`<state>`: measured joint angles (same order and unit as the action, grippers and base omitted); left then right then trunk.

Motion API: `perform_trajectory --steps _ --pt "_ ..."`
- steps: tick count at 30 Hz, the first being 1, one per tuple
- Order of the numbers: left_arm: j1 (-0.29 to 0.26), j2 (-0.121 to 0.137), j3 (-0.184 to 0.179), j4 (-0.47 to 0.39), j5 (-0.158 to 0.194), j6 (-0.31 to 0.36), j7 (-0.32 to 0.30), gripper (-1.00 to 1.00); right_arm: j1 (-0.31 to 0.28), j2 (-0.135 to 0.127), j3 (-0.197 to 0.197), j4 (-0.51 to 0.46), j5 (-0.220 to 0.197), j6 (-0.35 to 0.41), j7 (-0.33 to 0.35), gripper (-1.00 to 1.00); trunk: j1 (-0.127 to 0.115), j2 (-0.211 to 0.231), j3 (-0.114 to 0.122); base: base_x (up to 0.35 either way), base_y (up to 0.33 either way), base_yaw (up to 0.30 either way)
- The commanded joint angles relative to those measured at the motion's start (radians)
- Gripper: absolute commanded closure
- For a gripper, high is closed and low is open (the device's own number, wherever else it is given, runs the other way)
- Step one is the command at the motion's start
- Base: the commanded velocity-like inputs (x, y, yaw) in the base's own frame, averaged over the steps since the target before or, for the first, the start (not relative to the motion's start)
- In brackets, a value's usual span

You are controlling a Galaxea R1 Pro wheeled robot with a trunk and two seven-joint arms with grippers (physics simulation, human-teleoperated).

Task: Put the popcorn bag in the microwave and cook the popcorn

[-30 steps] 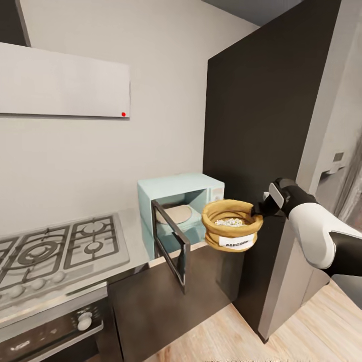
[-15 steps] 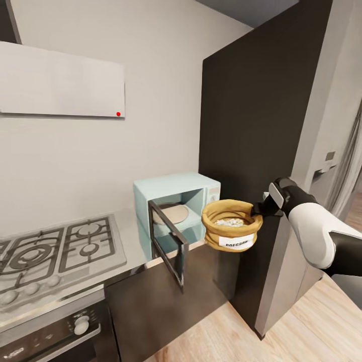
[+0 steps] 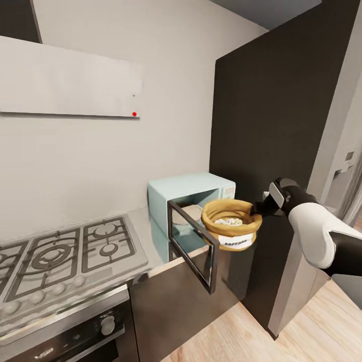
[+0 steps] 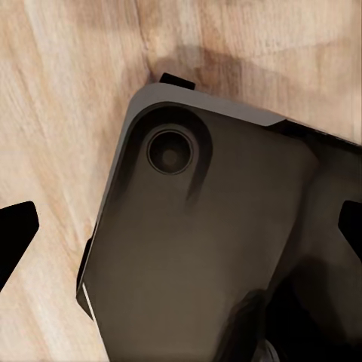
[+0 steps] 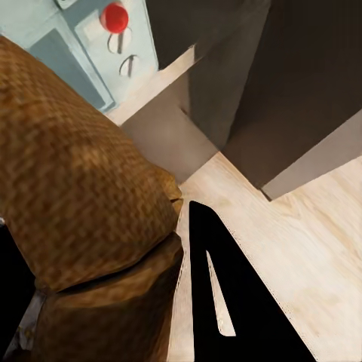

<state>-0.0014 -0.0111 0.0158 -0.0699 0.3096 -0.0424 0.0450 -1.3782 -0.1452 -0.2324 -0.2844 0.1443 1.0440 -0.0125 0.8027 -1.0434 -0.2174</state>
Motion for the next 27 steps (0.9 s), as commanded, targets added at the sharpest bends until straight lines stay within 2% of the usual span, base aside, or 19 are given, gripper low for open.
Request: perform_trajectory --steps 1,4,16,27 --pt "0.000 -0.001 0.001 -0.001 0.003 -0.002 0.003 -1.00 -0.001 0.001 -0.026 -0.001 0.006 0.003 -0.001 1.00 0.000 -0.001 -0.001 0.000 0.018 0.000" --pt "0.000 -0.001 0.001 -0.001 0.003 -0.002 0.003 -1.00 -0.001 0.000 -0.056 -0.002 0.007 0.003 -0.003 1.00 0.000 -0.001 -0.001 0.000 0.007 0.000" --pt "0.000 0.000 0.001 -0.001 0.003 -0.002 0.004 -1.00 -0.001 0.000 -0.060 -0.002 0.009 0.003 -0.052 1.00 0.000 -0.001 -0.001 0.009 0.000 0.000" --pt "0.000 -0.001 0.000 -0.001 0.002 -0.002 0.000 -1.00 -0.001 0.010 -0.056 -0.002 0.010 0.003 -0.052 1.00 0.000 -0.001 -0.001 0.307 0.000 0.000"
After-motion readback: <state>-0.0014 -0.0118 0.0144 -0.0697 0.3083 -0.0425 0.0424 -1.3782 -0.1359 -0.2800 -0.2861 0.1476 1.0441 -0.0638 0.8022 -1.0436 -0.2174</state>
